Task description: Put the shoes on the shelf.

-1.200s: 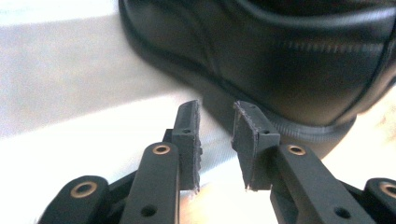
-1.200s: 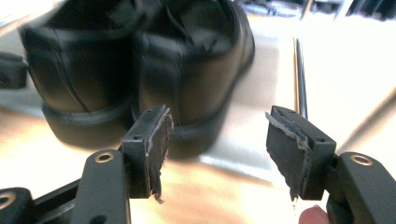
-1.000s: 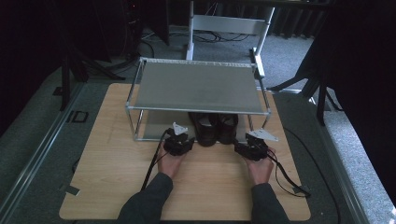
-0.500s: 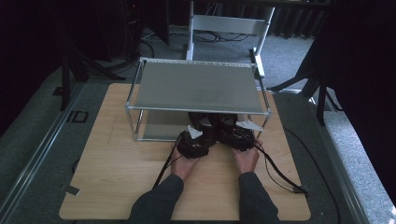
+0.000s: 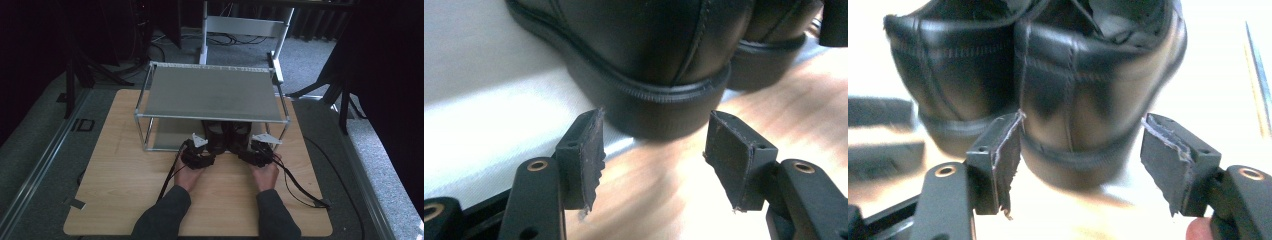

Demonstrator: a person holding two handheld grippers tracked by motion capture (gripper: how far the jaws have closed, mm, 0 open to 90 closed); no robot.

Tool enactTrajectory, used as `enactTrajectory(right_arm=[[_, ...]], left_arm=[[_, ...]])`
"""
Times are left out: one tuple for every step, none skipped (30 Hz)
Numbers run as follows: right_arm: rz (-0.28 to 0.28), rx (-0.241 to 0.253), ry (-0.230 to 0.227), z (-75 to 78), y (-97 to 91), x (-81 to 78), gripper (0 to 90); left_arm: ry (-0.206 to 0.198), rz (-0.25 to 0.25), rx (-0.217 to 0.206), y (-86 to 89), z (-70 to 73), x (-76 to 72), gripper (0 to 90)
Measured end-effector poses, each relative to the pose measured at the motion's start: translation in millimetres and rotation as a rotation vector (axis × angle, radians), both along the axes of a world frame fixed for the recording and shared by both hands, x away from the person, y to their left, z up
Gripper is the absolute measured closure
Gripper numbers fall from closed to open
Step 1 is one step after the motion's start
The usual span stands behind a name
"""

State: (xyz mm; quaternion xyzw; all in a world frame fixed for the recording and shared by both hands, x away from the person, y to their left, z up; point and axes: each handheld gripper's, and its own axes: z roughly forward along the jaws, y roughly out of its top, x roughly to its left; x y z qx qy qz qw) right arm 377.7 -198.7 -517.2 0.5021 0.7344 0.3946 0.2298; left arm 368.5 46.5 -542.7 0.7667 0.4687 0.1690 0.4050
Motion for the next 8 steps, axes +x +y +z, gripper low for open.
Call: enactTrajectory(right_arm=[[0.008, -0.028, 0.007, 0.2, -4.4, -4.3, 32.3], [0.021, -0.048, 0.012, 0.0, -10.0, -8.7, 33.1], [0.040, -0.066, 0.028, -0.8, -16.1, -12.4, 32.8], [0.048, -0.084, 0.042, -2.1, -22.4, -16.2, 32.5], [0.053, -0.105, 0.050, -3.7, -29.2, -20.1, 33.2], [0.058, -0.118, 0.057, -5.8, -36.0, -23.3, 33.0], [0.053, -0.124, 0.060, -7.6, -43.0, -26.2, 33.0], [0.044, -0.121, 0.059, -9.2, -49.6, -28.6, 33.1]], left_arm=[[0.001, -0.002, -0.001, 4.8, 1.0, -3.9, 41.0], [0.001, 0.000, 0.000, 9.7, 1.8, -8.1, 41.0], [0.008, 0.000, -0.002, 15.0, 2.5, -12.2, 41.1], [0.015, -0.002, -0.005, 20.4, 2.9, -16.5, 41.3], [0.021, -0.003, -0.002, 25.5, 3.2, -21.1, 41.5], [0.026, -0.002, 0.007, 30.0, 2.9, -25.9, 42.1], [0.030, -0.005, 0.022, 34.3, 2.1, -30.3, 42.2], [0.035, -0.011, 0.034, 38.7, 0.7, -34.9, 42.0]])
